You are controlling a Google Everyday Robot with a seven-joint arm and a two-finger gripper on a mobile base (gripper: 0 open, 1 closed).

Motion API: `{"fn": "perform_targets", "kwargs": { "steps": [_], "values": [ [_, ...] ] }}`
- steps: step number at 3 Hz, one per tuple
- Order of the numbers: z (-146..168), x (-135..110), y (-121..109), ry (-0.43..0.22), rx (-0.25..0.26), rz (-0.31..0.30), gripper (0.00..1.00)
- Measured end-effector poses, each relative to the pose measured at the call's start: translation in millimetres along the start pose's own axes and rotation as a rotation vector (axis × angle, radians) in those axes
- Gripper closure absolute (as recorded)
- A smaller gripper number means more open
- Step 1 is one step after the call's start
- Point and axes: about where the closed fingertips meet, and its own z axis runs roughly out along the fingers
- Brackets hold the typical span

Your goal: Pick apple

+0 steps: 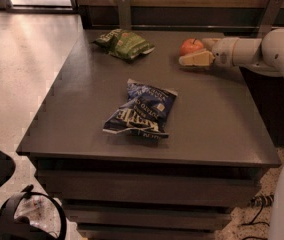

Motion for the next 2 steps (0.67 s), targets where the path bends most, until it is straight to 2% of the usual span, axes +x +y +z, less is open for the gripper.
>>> {"fn": "perform_targets", "kwargs": {
  "steps": [2],
  "values": [
    [11.9, 5.1, 3.4, -0.022, -0.020, 0.012, 0.65]
  ]
}}
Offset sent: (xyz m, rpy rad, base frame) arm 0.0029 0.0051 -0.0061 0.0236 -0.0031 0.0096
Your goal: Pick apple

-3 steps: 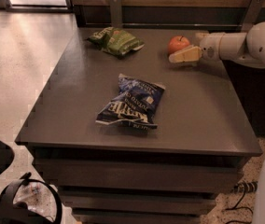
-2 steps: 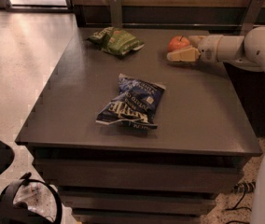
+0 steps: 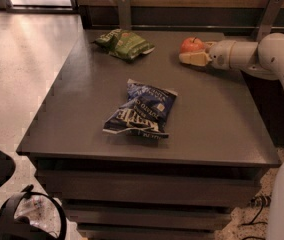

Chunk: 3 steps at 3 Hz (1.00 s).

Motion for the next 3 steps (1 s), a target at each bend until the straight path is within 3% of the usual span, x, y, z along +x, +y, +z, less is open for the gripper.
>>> {"fn": "perform_targets", "kwargs": {
  "steps": [1, 2, 3],
  "values": [
    [3.3, 0.4, 1.7, 0.000, -0.005, 0.001, 0.88],
    [6.3, 0.7, 3.3, 0.001, -0.010, 0.001, 1.00],
    [6.6, -0.8, 3.3, 0.000, -0.010, 0.000, 1.00]
  ]
}}
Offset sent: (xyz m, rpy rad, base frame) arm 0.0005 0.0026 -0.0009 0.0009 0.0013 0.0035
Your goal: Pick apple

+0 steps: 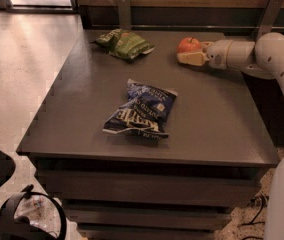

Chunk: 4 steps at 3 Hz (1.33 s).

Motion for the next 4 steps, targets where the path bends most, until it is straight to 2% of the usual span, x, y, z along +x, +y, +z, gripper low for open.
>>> {"fn": "perform_targets", "kwargs": {
  "steps": [4],
  "values": [
    [-39.5, -88.6, -10.1, -0.032, 0.072, -0.122, 1.00]
  ]
}}
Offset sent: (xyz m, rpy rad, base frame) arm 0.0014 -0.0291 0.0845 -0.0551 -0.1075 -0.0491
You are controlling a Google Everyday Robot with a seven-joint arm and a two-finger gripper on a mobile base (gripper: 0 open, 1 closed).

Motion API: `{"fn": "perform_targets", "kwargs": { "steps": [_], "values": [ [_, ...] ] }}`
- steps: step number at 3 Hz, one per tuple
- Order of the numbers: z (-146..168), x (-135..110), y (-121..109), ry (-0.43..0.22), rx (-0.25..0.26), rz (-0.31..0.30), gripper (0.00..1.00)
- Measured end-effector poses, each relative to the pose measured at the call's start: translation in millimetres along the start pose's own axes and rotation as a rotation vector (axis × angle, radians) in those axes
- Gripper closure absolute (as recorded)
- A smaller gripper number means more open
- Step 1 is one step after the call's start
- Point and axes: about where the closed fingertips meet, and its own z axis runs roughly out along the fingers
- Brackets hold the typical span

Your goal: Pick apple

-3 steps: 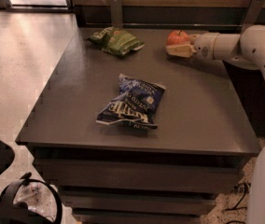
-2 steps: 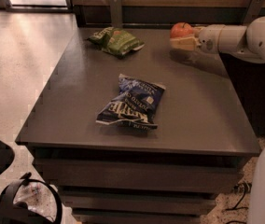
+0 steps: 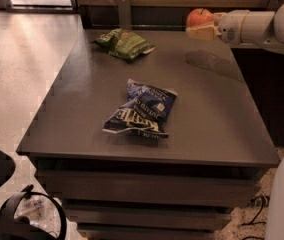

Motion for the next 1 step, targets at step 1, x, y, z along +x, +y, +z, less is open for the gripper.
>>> {"fn": "perform_targets", "kwargs": {
  "steps": [1],
  "values": [
    [-6.3, -18.0, 0.2, -0.004, 0.008, -0.029, 1.00]
  ]
}}
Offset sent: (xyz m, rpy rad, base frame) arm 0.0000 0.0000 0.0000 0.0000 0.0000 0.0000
